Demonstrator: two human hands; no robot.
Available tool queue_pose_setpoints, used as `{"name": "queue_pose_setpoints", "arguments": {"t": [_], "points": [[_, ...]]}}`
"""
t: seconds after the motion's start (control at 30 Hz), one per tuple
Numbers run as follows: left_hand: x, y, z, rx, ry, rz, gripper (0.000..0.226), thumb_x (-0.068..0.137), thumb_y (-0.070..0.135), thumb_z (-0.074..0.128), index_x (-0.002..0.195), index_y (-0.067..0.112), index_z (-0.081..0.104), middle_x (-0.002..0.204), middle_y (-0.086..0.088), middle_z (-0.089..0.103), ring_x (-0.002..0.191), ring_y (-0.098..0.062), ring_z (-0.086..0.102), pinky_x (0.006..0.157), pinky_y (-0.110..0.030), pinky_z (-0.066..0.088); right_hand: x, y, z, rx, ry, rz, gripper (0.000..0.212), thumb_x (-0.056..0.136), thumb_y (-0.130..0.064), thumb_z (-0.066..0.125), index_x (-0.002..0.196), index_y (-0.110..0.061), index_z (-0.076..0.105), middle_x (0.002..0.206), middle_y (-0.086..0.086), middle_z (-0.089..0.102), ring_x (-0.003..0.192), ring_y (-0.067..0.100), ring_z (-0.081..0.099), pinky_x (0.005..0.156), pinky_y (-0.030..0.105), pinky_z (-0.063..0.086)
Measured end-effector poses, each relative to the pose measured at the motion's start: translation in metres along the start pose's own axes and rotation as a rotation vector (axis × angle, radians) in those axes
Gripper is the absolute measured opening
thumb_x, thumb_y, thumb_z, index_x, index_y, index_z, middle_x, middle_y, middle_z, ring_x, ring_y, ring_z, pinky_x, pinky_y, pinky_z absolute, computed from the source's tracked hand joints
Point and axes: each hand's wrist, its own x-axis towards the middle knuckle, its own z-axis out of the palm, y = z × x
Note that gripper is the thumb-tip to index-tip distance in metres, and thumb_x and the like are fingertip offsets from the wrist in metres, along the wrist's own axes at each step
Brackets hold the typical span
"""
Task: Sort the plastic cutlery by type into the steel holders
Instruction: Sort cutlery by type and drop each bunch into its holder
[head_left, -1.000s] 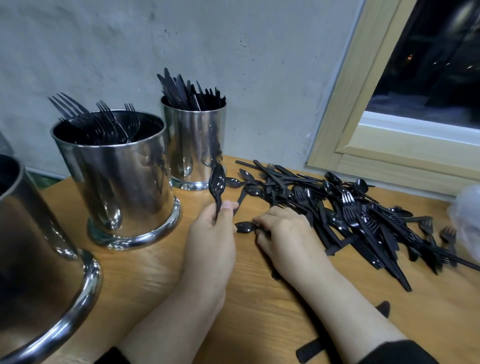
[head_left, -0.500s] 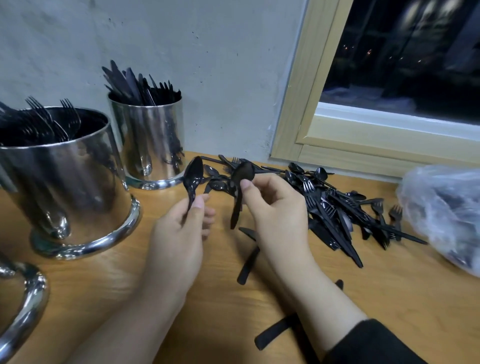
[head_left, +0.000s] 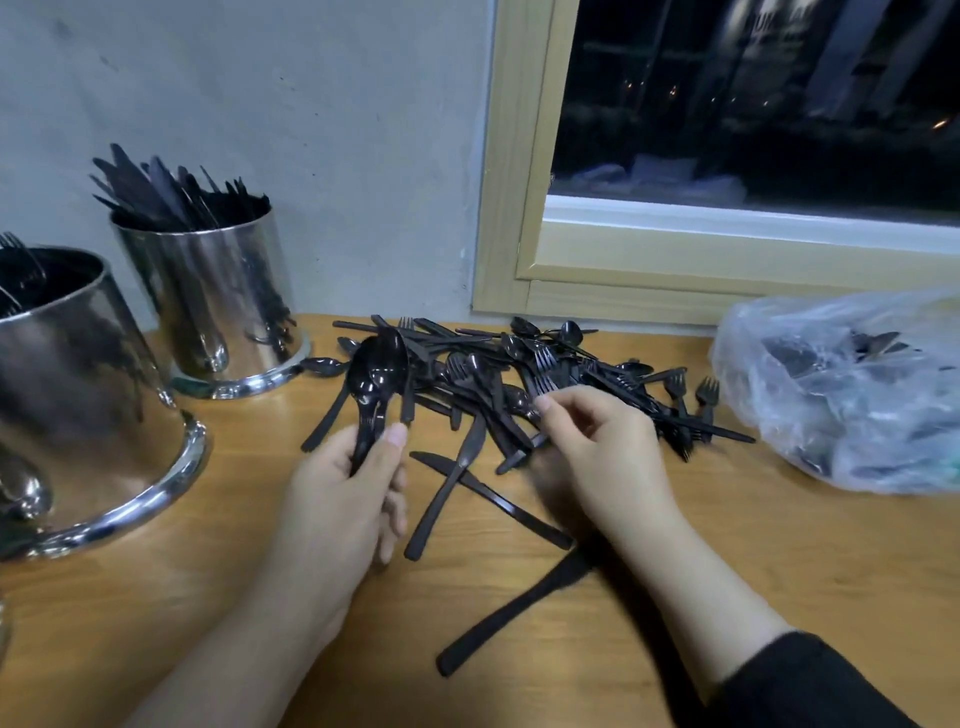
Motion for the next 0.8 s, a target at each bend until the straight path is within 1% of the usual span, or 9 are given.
{"name": "queue_pose_setpoints", "arguments": {"t": [0.13,0.2,0.27,0.37,0.47,0.53,0.6,0.7,0.8], "points": [[-0.003,0.003,0.028,0.038,0.024,0.045,0.035,0.102,0.039,0.054,0.088,0.008,0.062,0.055,-0.003,0.053,0.046,-0.018,0.05,0.049,-0.03,0.047,0.004,0.03,-0.037,-0.216,0.056,-0.043,0.008,0.095,-0.026,0.067,0.094,-0.026,0.075,0.086,-0.018,0.068,0.082,-0.003,0.058,0.07,0.012,0.039],[-0.004,0.003,0.04,0.019,0.015,0.056,0.035,0.101,0.041,0.057,0.086,0.009,0.061,0.056,-0.005,0.053,0.046,-0.02,0.047,0.05,-0.033,0.044,0.006,0.039,-0.041,-0.323,0.015,-0.069,0.012,0.093,-0.026,0.068,0.102,-0.021,0.075,0.091,-0.016,0.064,0.08,0.003,0.055,0.073,0.018,0.038],[-0.002,0.0,0.044,-0.01,0.039,0.054,0.038,0.099,0.041,0.06,0.079,0.009,0.058,0.06,-0.006,0.052,0.047,-0.02,0.043,0.046,-0.032,0.039,0.01,0.041,-0.038,-0.397,-0.019,-0.132,0.017,0.092,-0.025,0.07,0.107,-0.017,0.075,0.097,-0.012,0.063,0.087,0.007,0.055,0.081,0.021,0.038],[0.0,-0.002,0.04,-0.03,0.058,0.019,0.038,0.099,0.041,0.062,0.073,0.015,0.052,0.06,-0.004,0.04,0.047,-0.017,0.032,0.042,-0.029,0.03,0.012,0.032,-0.032,-0.433,-0.101,-0.179,0.013,0.092,-0.025,0.068,0.105,-0.022,0.073,0.102,-0.011,0.061,0.097,0.009,0.055,0.084,0.021,0.038],[0.003,-0.004,0.036,0.008,0.051,0.034,0.037,0.1,0.042,0.059,0.082,0.01,0.055,0.058,-0.002,0.035,0.047,-0.017,0.031,0.046,-0.032,0.033,0.005,0.024,-0.038,-0.415,-0.249,-0.202,0.005,0.089,-0.033,0.063,0.09,-0.031,0.067,0.094,-0.016,0.06,0.089,0.001,0.056,0.076,0.017,0.041],[0.003,-0.004,0.036,0.044,0.051,0.062,0.039,0.1,0.041,0.059,0.091,0.004,0.06,0.056,-0.002,0.039,0.047,-0.019,0.037,0.05,-0.037,0.04,-0.004,0.02,-0.048,-0.395,-0.385,-0.226,0.01,0.087,-0.041,0.063,0.087,-0.032,0.068,0.092,-0.016,0.062,0.088,0.002,0.058,0.075,0.019,0.044],[0.002,-0.004,0.035,0.056,0.037,0.098,0.039,0.1,0.039,0.06,0.09,0.001,0.058,0.054,-0.001,0.044,0.046,-0.018,0.042,0.053,-0.038,0.046,-0.012,0.017,-0.059,-0.352,-0.523,-0.237,0.016,0.084,-0.049,0.068,0.089,-0.034,0.068,0.095,-0.016,0.061,0.091,0.005,0.058,0.075,0.017,0.043],[0.001,-0.002,0.029,0.046,0.057,0.116,0.042,0.1,0.036,0.06,0.085,-0.002,0.051,0.055,-0.001,0.045,0.044,-0.015,0.043,0.053,-0.037,0.047,-0.018,0.024,-0.071,-0.383,-0.697,-0.237,0.029,0.078,-0.061,0.07,0.098,-0.041,0.065,0.105,-0.016,0.059,0.102,0.006,0.057,0.086,0.021,0.045],[0.002,-0.001,0.021,0.025,0.126,0.074,0.042,0.099,0.038,0.062,0.083,0.0,0.054,0.055,0.001,0.043,0.045,-0.014,0.043,0.056,-0.036,0.047,-0.017,0.034,-0.072,-0.424,-0.76,-0.226,0.026,0.08,-0.056,0.073,0.101,-0.044,0.062,0.111,-0.015,0.058,0.108,0.004,0.056,0.094,0.031,0.047]]}}
